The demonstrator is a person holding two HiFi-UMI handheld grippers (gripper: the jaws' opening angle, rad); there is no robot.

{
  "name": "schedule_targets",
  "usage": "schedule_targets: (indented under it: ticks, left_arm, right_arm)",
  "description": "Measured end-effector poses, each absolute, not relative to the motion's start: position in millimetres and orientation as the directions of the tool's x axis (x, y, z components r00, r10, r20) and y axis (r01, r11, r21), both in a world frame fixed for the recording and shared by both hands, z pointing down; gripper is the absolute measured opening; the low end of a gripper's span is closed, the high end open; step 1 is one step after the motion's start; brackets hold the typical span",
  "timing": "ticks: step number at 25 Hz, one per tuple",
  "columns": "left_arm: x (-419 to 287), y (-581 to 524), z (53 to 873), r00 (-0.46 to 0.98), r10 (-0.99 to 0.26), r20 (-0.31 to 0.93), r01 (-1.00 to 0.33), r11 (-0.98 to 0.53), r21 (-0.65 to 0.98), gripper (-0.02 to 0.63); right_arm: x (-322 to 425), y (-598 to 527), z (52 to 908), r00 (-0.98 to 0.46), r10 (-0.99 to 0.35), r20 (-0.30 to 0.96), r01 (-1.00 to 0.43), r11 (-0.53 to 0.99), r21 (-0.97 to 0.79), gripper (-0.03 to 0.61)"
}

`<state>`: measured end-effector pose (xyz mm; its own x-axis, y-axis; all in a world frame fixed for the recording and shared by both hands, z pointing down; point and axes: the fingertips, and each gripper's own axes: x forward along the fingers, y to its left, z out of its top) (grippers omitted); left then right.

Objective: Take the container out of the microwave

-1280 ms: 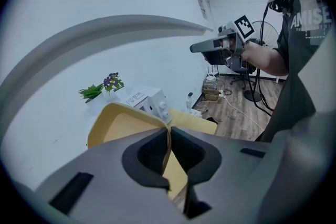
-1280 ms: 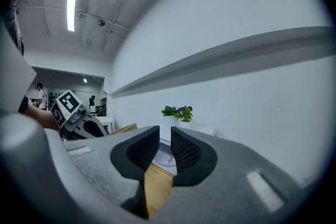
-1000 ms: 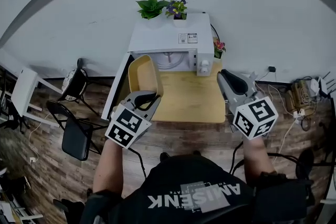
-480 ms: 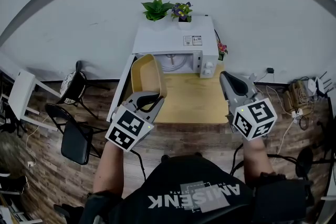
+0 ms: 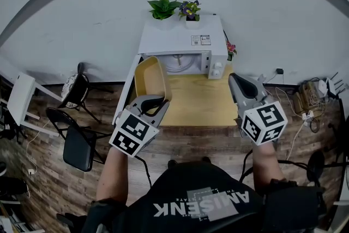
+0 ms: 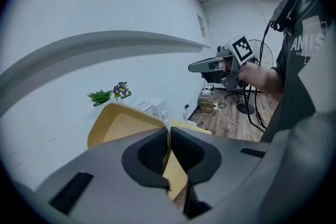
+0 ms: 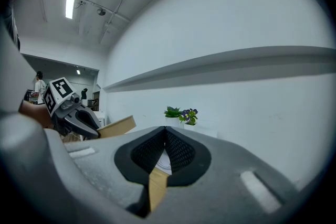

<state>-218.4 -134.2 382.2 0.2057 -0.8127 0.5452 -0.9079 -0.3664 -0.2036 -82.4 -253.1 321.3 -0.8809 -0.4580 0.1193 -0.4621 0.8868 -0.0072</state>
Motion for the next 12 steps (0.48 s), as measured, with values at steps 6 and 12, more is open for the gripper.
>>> schedule_targets:
  ticks: [6, 12]
  left_arm:
    - [-217.7, -130.4, 384.0, 0.211, -0.810, 0.547, -0.906, -0.373, -0.202, 0.021]
    - [-217.6, -125.9, 386.5, 0.215, -0.807, 0.550, -0.904, -0.378, -0.200, 0.021]
  right_arm:
    - [-80.9, -251.4, 321.1, -0.872, -0.474, 0.125, -0.478, 0.878, -0.007, 0.006]
    - [-81.2, -247.4, 321.4, -0.870, -0.477, 0.129, -0.482, 0.876, -0.012, 0.006]
